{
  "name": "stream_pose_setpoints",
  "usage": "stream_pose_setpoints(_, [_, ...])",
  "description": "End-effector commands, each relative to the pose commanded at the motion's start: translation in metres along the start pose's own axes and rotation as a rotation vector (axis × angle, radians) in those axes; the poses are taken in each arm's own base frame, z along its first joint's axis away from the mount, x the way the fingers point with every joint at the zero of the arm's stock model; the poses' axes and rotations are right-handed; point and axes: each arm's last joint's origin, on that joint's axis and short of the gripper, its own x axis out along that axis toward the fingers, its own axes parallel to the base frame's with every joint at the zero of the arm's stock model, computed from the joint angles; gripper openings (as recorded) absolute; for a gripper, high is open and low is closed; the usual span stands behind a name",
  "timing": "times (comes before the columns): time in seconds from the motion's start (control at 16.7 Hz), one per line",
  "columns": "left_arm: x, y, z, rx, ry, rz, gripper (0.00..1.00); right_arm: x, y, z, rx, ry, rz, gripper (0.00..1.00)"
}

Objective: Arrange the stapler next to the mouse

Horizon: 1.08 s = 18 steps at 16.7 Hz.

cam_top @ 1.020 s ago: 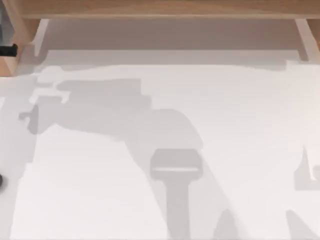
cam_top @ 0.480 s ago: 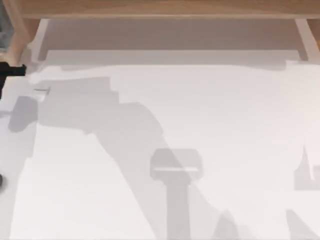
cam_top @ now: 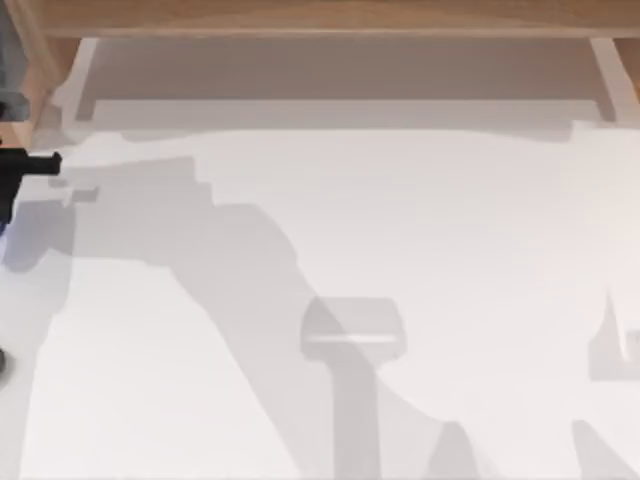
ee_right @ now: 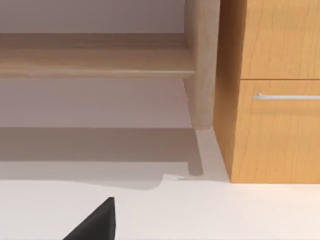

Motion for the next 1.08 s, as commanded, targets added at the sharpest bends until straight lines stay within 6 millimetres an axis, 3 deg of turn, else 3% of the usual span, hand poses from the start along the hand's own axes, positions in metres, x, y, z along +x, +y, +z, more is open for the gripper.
stream_pose_setpoints(0.78, [0.0, 0.0, 0.0, 0.0, 0.0, 0.0, 0.98, 0.0, 0.0, 0.0, 0.0, 0.0, 0.0, 1.0])
stream_pose_setpoints(1.08, [0.0, 0.0, 0.0, 0.0, 0.0, 0.0, 1.0, 0.0, 0.0, 0.0, 0.0, 0.0, 0.0, 1.0])
